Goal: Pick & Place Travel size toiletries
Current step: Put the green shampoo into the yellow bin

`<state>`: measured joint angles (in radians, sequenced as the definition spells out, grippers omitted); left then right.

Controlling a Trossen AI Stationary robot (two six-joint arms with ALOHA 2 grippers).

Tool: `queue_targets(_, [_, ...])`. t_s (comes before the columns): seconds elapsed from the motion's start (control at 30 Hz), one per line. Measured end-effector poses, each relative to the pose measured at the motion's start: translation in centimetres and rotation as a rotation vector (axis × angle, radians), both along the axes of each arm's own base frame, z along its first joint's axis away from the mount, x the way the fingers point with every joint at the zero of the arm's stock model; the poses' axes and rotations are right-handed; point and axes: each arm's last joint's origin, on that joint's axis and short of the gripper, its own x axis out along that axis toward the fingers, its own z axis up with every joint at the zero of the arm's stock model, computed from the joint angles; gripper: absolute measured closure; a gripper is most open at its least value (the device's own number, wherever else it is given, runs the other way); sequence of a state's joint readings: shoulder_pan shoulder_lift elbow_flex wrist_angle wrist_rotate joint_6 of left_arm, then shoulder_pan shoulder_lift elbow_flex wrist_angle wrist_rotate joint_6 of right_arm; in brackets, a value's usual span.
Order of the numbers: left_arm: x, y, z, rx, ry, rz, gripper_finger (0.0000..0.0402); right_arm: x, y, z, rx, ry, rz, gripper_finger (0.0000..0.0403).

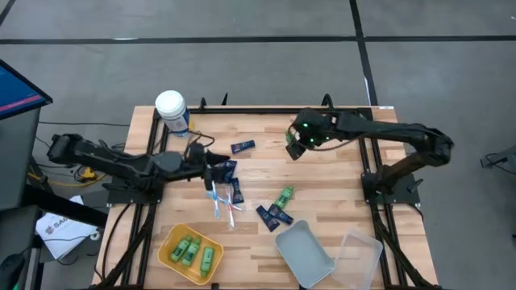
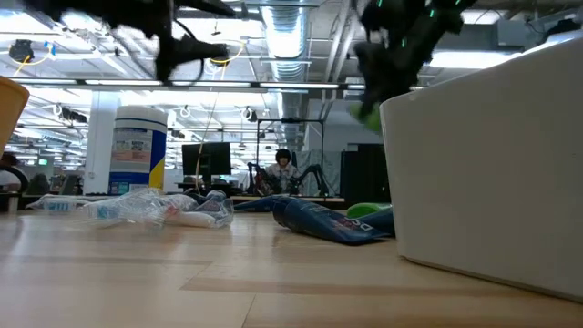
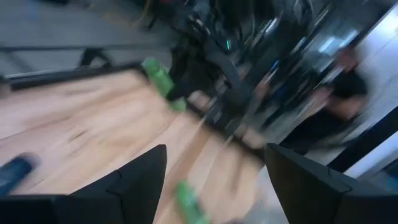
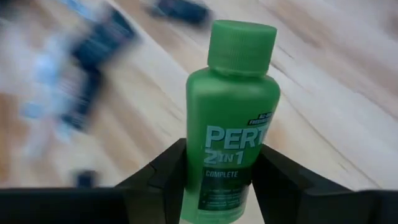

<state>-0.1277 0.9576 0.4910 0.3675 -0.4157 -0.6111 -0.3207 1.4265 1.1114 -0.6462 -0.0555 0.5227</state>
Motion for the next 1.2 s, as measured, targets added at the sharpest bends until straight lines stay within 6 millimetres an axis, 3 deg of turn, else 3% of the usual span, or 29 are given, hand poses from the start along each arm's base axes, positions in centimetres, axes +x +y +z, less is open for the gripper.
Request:
queue_targets(0.2, [0.7,3.4,-1.9,-0.071,-0.228,-0.040,0.0131,1.6,3.2,2.5,-0.021,-0.247,0.075,0.0252])
queue_targets(0.47, [4.7,5.1,-1.3,-0.008,-0.211,-0.176,0.0131,4.6,5.9,2.0,-0.013,-0.383,0.156,0.0249])
queue_targets(0.8, [8.2,5.8,-2.4,0.022,-0.147,-0.243,0.0131,5.2,7.0,2.3,-0.005,-0.446,0.181,0.0247])
queue_targets(1.2, [11.2,6.1,-1.8,0.034,-0.189,-0.299,0.0131,5.4,7.6,2.6,-0.005,-0.477,0.200,0.0245])
